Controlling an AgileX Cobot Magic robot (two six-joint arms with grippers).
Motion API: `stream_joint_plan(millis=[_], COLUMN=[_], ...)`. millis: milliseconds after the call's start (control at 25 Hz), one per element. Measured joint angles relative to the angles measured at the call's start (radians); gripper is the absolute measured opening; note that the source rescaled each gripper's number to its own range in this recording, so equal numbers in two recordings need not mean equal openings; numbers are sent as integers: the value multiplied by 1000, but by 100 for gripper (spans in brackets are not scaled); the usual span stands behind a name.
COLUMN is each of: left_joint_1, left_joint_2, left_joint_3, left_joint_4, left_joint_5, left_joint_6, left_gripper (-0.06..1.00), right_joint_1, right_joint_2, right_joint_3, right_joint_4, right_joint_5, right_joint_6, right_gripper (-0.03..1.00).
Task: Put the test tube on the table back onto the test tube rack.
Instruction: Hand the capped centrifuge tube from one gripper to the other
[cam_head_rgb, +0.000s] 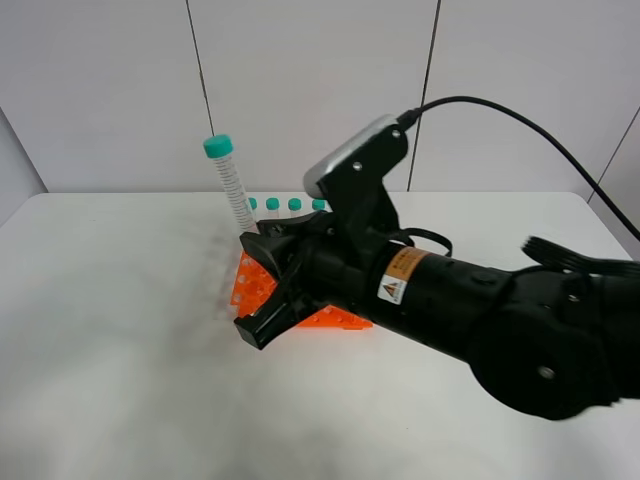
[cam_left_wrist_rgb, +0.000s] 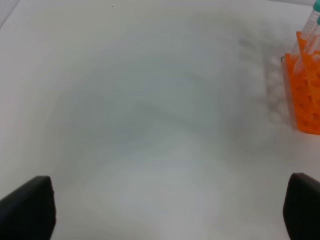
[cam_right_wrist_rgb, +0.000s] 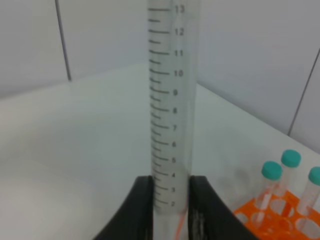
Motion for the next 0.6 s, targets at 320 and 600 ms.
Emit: stream_joint_plan(millis=[320,600], left_joint_1=[0,0], left_joint_2=[0,0], left_joint_3=[0,0], left_joint_4=[0,0], left_joint_5=[0,0], left_joint_6=[0,0], left_gripper=[100,100], right_joint_1=[-15,-123], right_joint_2=[-178,-242], right_joint_3=[217,311], right_joint_4=[-231,-234], right_joint_5=[-10,-10], right_joint_6=[190,196], right_gripper=[1,1])
